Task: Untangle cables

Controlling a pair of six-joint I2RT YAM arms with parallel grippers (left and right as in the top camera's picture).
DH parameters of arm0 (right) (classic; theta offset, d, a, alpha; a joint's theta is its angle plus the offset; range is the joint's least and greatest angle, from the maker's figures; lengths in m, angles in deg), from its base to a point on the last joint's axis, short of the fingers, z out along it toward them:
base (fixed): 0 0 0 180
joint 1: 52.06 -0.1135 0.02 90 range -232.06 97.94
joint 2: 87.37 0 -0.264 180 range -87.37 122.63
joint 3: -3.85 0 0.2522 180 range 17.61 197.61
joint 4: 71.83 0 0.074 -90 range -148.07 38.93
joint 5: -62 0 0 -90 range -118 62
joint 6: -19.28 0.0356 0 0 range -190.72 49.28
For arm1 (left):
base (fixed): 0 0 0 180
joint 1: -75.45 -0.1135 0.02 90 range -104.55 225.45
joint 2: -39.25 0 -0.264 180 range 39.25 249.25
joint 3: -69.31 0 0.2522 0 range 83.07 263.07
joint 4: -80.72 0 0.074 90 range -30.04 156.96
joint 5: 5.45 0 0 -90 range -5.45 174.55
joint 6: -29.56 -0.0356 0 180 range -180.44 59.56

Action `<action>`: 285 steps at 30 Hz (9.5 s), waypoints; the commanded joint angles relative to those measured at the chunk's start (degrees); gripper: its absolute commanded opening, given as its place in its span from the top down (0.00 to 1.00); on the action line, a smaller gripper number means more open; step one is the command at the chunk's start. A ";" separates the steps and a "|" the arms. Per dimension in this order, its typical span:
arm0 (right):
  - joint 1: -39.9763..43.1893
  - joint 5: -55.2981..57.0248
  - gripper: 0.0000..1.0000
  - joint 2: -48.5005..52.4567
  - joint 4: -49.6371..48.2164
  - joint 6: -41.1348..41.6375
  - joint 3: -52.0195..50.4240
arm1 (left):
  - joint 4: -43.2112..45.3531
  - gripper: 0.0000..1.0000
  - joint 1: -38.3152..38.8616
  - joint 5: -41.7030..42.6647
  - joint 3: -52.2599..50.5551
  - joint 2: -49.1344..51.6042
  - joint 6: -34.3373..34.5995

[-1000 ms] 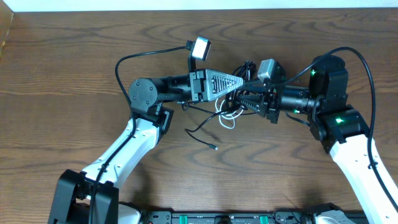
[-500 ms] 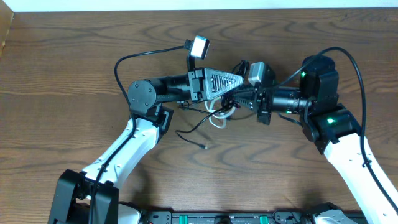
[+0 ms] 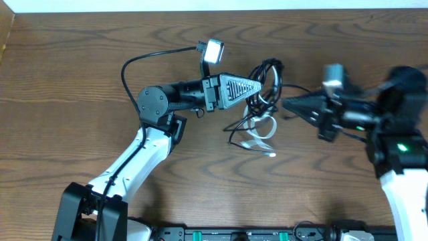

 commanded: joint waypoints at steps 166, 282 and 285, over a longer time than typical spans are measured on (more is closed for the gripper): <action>-7.02 19.98 0.99 5.11 -12.39 58.29 -0.20 | -1.49 0.92 11.32 22.69 0.61 4.52 -50.01; -1.68 32.87 0.57 0.28 21.81 9.86 -0.24 | -40.28 0.92 3.72 -14.47 0.61 7.34 -59.60; -1.73 32.89 0.55 -0.48 21.94 9.88 -0.24 | -40.13 0.92 3.78 -13.81 0.61 7.34 -59.14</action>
